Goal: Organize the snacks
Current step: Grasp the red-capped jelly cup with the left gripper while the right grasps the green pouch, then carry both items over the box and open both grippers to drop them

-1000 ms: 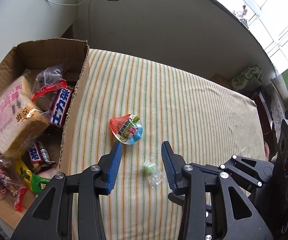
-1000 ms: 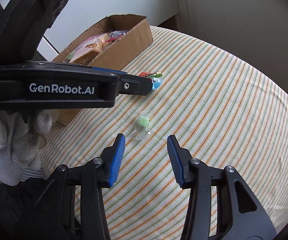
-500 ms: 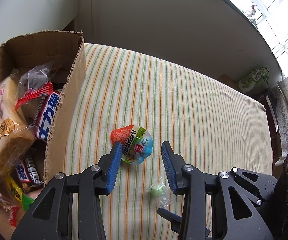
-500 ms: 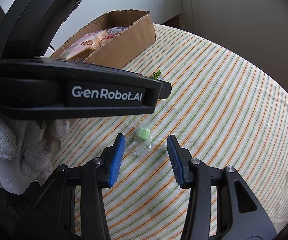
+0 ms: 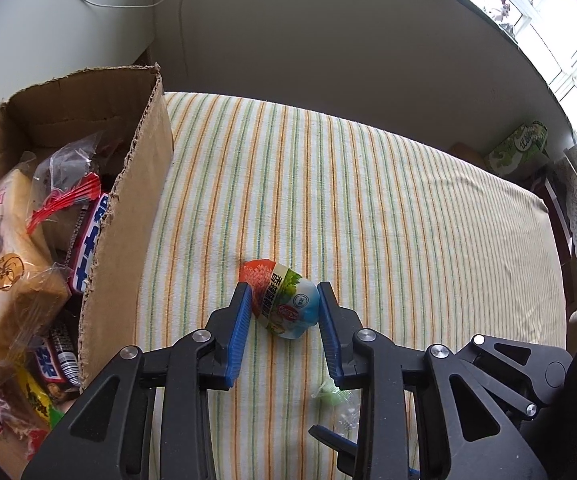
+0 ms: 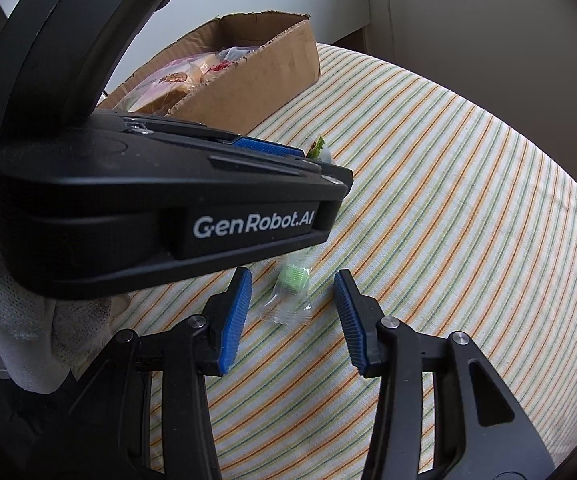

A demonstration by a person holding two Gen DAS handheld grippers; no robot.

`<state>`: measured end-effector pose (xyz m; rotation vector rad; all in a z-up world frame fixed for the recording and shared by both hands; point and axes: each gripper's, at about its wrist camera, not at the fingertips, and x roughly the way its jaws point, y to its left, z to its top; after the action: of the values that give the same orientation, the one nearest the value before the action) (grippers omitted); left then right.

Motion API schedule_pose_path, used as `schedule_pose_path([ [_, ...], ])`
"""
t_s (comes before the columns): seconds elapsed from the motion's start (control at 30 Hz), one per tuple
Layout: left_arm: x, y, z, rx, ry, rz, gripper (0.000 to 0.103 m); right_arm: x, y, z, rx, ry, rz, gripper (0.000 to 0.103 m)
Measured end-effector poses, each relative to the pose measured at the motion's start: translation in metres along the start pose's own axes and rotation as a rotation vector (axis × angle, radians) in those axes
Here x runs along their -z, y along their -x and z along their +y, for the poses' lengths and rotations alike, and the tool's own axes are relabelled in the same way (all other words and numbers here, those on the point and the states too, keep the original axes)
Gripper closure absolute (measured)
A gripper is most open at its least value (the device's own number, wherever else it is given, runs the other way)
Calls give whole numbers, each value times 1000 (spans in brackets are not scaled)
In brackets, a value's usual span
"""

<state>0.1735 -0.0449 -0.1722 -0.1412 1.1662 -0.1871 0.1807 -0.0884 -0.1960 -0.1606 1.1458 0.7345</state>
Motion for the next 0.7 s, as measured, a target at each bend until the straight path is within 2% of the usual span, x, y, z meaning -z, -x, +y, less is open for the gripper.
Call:
schedule_pose_path([
  [0.03, 1, 1, 0, 1, 2, -2, 73, 0, -1, 1, -2, 1, 1, 74],
  [0.2, -1, 2, 4, 17, 11, -1, 76, -2, -8, 13, 52, 52, 1, 83],
  [0.53, 2, 12, 11, 29, 11, -8, 79, 10, 7, 1, 87, 11, -8, 84],
  [0.7, 6, 23, 8, 49, 13, -10, 80, -3, 8, -4, 105, -21, -21, 84],
])
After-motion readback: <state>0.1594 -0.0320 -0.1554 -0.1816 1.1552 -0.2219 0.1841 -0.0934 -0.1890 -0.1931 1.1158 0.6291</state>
